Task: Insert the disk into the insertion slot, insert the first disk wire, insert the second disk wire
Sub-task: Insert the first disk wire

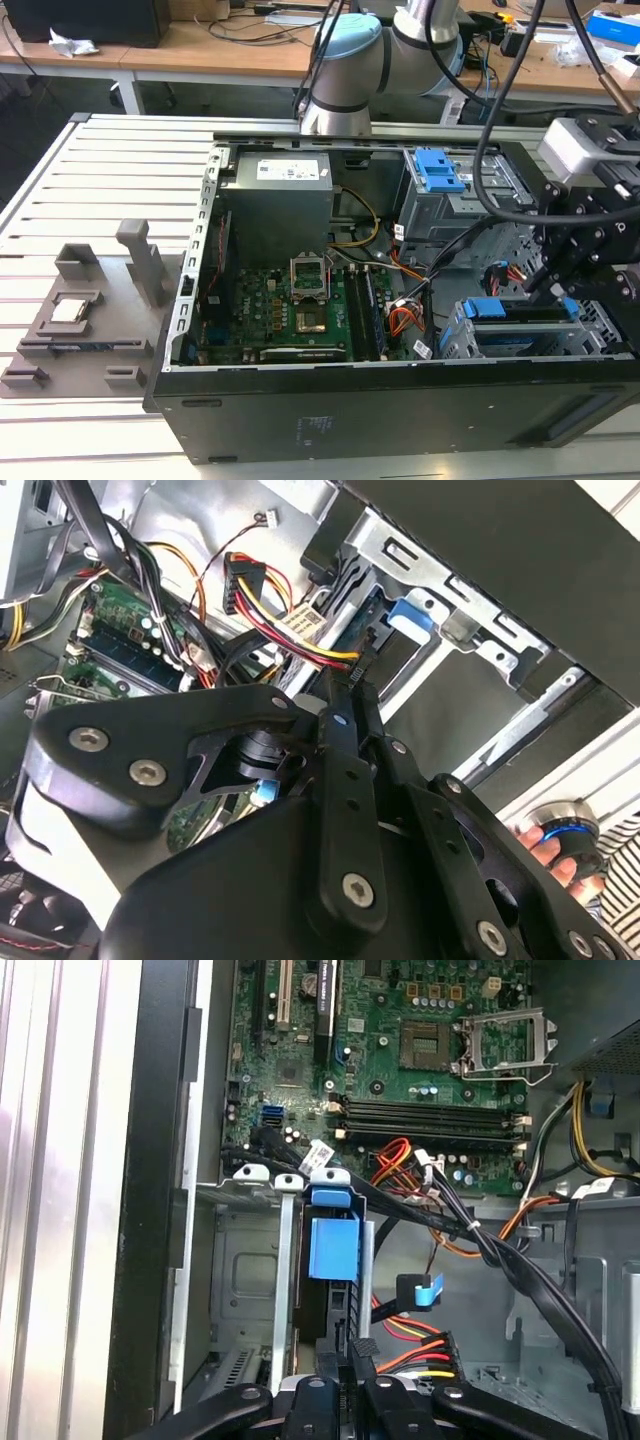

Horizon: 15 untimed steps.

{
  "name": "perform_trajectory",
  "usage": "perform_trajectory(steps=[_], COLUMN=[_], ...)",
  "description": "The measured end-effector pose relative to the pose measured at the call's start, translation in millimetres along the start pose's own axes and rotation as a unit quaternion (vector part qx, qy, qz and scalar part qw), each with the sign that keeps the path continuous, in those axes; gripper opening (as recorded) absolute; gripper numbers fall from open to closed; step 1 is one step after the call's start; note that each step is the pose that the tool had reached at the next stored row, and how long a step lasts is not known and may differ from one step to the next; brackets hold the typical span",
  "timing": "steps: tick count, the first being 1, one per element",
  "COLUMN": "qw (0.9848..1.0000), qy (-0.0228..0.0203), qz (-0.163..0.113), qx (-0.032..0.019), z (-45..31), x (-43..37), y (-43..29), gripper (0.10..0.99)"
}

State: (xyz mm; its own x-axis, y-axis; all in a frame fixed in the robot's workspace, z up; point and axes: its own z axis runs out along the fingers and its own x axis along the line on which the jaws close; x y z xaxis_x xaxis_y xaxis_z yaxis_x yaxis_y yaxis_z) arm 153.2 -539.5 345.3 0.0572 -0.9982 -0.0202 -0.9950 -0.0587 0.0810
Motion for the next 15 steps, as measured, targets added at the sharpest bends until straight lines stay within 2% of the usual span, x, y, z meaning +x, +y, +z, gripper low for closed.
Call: perform_trajectory(steps=[15], qw=[1.0000], qy=[-0.0012], qz=[0.010], qx=[0.0000], z=[3.2], x=[0.1], y=[-2.3], gripper=[0.165])
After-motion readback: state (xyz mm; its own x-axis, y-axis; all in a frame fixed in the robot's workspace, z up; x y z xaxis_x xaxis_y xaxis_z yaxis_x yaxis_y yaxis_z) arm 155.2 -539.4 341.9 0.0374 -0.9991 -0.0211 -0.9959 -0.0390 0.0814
